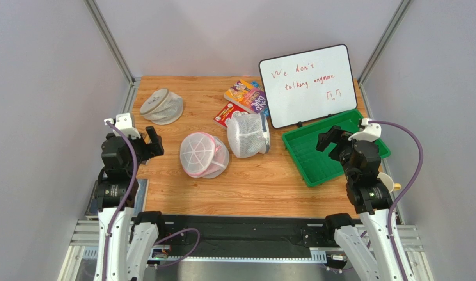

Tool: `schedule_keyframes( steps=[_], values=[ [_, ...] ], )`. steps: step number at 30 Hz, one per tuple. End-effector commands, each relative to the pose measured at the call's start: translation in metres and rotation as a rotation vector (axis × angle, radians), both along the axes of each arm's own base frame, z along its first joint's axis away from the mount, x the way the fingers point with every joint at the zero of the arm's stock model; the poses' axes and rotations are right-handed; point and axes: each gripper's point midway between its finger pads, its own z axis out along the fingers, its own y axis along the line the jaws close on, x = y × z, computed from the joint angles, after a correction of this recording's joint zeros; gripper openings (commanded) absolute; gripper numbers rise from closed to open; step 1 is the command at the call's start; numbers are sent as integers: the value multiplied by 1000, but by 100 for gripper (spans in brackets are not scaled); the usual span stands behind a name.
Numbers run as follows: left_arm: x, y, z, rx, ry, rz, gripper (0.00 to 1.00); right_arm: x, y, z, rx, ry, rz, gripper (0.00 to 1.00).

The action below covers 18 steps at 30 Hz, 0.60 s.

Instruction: Unzip the laundry bag and remove the bra

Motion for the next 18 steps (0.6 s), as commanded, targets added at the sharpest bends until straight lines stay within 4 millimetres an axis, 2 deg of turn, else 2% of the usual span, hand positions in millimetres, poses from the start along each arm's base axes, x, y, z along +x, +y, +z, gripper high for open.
schedule_keyframes(
  steps=[1,8,9,10,16,18],
  values=[
    [-2,0,13,-14,-39,7,100,0,-2,8,3,-18,-14,100],
    [0,-5,7,-17,-22,-26,99,-4,-6,4,4,-1,-35,100],
    [1,-5,6,-13,-19,-31,97,-5,-6,4,4,0,-39,100],
    [2,-7,7,-9,-17,-42,89,-5,-7,4,2,2,-41,100],
    [10,-23,8,-36,27,-114,86,-3,-4,-2,5,38,-32,99],
    [13,-35,9,-39,37,-144,85,-2,-4,-8,1,71,-31,98]
  ],
)
